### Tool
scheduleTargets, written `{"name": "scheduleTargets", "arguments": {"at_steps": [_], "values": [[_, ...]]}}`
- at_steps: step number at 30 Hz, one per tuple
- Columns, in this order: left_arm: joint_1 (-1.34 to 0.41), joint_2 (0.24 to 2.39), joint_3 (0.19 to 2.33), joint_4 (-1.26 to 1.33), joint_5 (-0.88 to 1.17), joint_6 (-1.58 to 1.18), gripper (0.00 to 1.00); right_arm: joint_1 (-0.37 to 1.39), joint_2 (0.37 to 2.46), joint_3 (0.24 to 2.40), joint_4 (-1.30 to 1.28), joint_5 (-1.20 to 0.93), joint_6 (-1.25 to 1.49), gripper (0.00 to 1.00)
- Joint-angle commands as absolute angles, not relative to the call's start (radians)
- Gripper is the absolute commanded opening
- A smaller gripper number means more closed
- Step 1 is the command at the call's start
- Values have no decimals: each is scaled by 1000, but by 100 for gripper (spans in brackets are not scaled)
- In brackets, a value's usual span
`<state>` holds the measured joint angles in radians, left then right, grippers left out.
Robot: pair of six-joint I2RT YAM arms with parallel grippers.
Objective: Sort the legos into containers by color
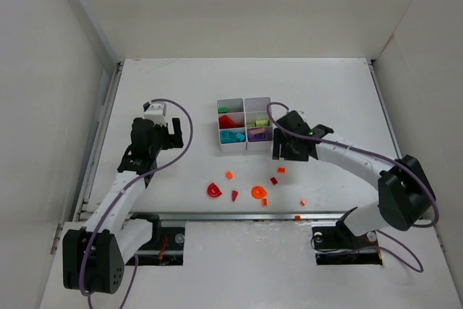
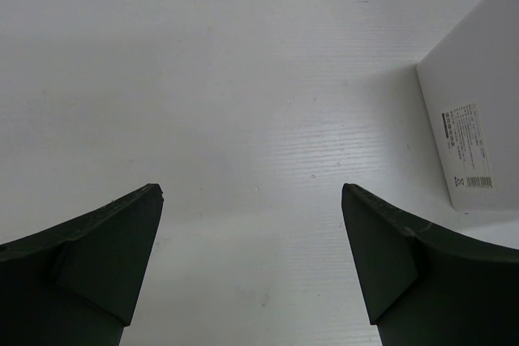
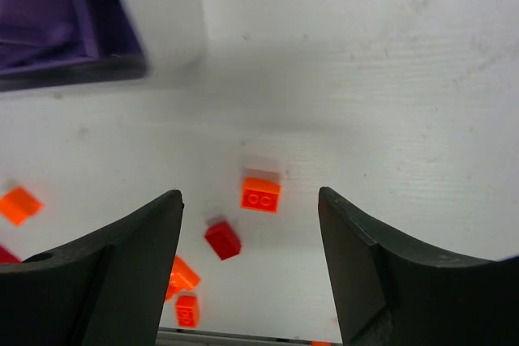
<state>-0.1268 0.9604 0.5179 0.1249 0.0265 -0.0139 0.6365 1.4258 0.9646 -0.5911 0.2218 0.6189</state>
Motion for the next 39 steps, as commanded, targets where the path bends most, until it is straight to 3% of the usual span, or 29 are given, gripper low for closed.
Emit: {"name": "scheduleTargets", "arguments": {"at_steps": [1,10,14,24,27,28,32,34,39], "values": [[-121,937,509,156,43,-28,91,623,1452,956,-569,181,630,73],[-121,928,509,147,43,-37,91,643,1549,936,-549,170,621,67],[-121,928,509,147,43,-37,91,643,1549,917,-561,206,652,60],[-121,928,509,147,43,-37,91,672,1582,887,-542,184,675,58],[-121,928,509,147,43,-37,91,681,1582,887,-541,184,675,45],[-121,928,509,147,43,-37,91,681,1582,887,-541,184,675,32],[-121,928,509,147,43,-37,91,681,1560,908,-560,241,684,7],[-121,928,509,147,54,-37,91,681,1527,946,-603,294,684,1],[-121,937,500,166,63,-46,91,699,1433,1113,-684,431,589,0]]}}
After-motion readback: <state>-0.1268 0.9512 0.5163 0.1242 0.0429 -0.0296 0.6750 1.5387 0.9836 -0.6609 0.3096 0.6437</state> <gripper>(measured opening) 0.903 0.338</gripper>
